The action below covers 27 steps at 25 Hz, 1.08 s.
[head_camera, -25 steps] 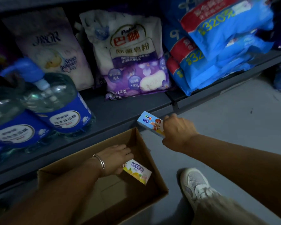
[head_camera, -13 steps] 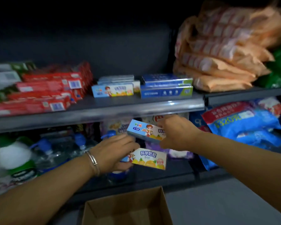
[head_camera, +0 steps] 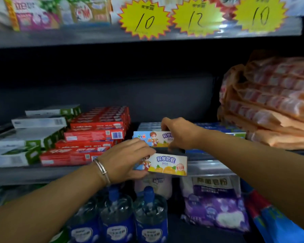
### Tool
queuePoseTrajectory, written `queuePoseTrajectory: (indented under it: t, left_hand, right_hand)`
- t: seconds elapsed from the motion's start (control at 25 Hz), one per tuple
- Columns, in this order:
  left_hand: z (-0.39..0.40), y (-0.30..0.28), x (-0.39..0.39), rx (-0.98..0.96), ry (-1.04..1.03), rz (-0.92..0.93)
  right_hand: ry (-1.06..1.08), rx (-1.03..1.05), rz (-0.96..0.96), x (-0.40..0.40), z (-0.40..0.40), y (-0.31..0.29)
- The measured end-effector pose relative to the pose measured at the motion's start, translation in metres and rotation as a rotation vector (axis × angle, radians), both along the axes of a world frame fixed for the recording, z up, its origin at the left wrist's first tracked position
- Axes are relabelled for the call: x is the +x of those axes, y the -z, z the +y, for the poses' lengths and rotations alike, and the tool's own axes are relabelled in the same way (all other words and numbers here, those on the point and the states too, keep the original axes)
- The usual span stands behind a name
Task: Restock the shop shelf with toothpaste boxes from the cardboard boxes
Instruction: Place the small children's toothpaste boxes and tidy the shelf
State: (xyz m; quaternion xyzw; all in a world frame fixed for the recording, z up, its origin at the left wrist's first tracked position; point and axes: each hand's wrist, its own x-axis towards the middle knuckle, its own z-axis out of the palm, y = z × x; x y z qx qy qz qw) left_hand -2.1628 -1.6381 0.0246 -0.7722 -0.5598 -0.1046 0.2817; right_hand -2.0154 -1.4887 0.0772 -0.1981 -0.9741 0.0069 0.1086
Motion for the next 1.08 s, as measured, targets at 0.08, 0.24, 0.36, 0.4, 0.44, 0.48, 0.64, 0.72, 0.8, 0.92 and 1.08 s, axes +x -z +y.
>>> queuePoseTrajectory:
  t: [0.08,0.24,0.36,0.4,0.44,0.48,0.64,0.72,0.8,0.92,1.08]
  left_hand:
    - [0.007,-0.004,-0.013,0.004,-0.006,0.026]
    - [0.020,-0.007,-0.033,-0.002,-0.033,0.037]
    - [0.028,-0.004,-0.042,-0.036,-0.052,0.028]
    - [0.032,-0.002,-0.043,-0.045,-0.051,0.019]
    - [0.036,-0.001,-0.044,-0.054,-0.052,0.009]
    - [0.040,0.000,-0.044,-0.059,-0.054,0.002]
    - [0.051,0.000,-0.041,-0.073,-0.055,-0.033]
    - [0.055,0.000,-0.041,-0.069,-0.060,-0.035]
    - [0.059,-0.002,-0.041,-0.071,-0.071,-0.039]
    - [0.063,-0.003,-0.038,-0.104,-0.094,-0.089]
    - [0.066,-0.005,-0.034,-0.230,-0.171,-0.241]
  right_hand:
    - [-0.034,-0.038,-0.021,-0.020,0.014,0.001]
    - [-0.112,-0.062,-0.108,-0.048,0.036,0.007]
    - [-0.127,-0.113,-0.111,-0.056,0.046,0.016]
    - [-0.133,-0.121,-0.097,-0.057,0.049,0.018]
    - [-0.142,-0.115,-0.092,-0.058,0.053,0.021]
    - [-0.152,-0.097,-0.094,-0.058,0.056,0.023]
    - [-0.161,-0.101,-0.086,-0.060,0.063,0.024]
    - [-0.149,-0.179,-0.021,-0.055,0.066,0.020]
    - [-0.131,-0.176,0.040,-0.047,0.069,0.015]
    - [-0.084,-0.128,0.064,-0.036,0.074,0.011]
    - [-0.055,-0.096,0.061,-0.028,0.078,0.013]
